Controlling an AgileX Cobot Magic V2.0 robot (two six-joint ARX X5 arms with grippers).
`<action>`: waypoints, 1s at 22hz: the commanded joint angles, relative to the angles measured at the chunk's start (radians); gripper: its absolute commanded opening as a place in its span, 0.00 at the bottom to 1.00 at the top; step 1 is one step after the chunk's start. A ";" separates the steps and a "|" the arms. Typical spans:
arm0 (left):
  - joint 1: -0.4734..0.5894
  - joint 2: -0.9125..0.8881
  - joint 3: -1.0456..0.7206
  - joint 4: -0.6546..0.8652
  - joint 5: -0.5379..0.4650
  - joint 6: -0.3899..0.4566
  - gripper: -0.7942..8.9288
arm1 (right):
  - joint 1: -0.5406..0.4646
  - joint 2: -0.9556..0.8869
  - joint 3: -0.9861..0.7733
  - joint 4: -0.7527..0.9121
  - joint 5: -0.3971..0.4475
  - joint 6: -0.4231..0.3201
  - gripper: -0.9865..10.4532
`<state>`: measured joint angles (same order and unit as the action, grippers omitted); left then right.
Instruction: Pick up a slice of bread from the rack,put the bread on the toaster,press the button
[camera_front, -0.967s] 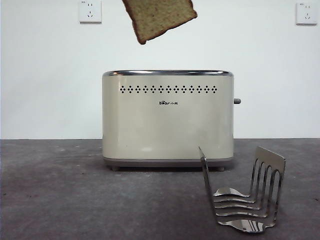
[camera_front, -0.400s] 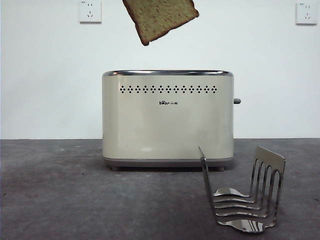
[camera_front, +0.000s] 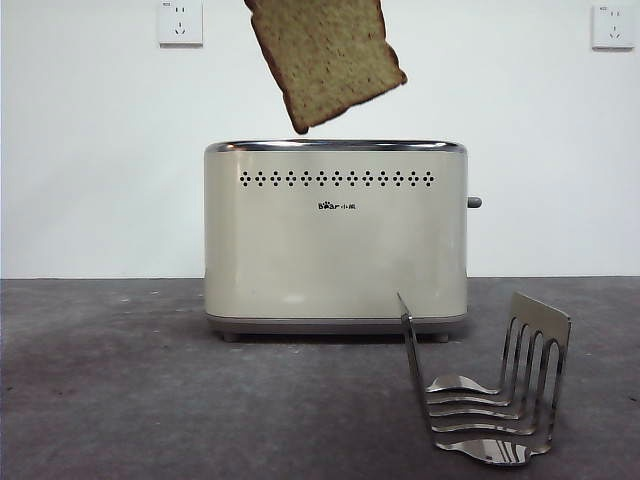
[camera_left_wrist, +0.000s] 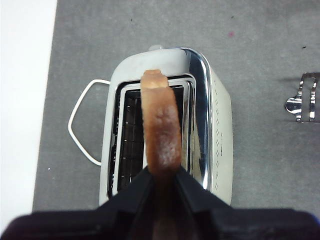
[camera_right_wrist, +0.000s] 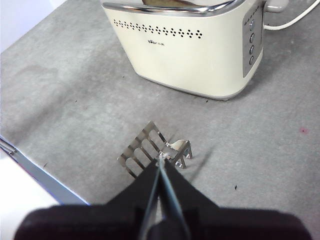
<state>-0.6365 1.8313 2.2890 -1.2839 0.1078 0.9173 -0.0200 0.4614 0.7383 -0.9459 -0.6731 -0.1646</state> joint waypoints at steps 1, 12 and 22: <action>0.002 0.022 0.000 0.021 0.005 0.013 0.07 | 0.000 0.000 0.005 0.001 0.000 0.006 0.08; 0.003 0.093 0.000 0.013 0.000 0.037 0.07 | 0.000 0.000 0.005 -0.006 0.000 0.006 0.08; 0.016 0.149 0.000 0.007 -0.130 0.091 0.07 | 0.000 0.000 0.005 -0.005 0.019 0.006 0.08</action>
<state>-0.6273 1.9530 2.2925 -1.2701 0.0013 0.9867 -0.0196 0.4618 0.7383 -0.9516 -0.6544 -0.1646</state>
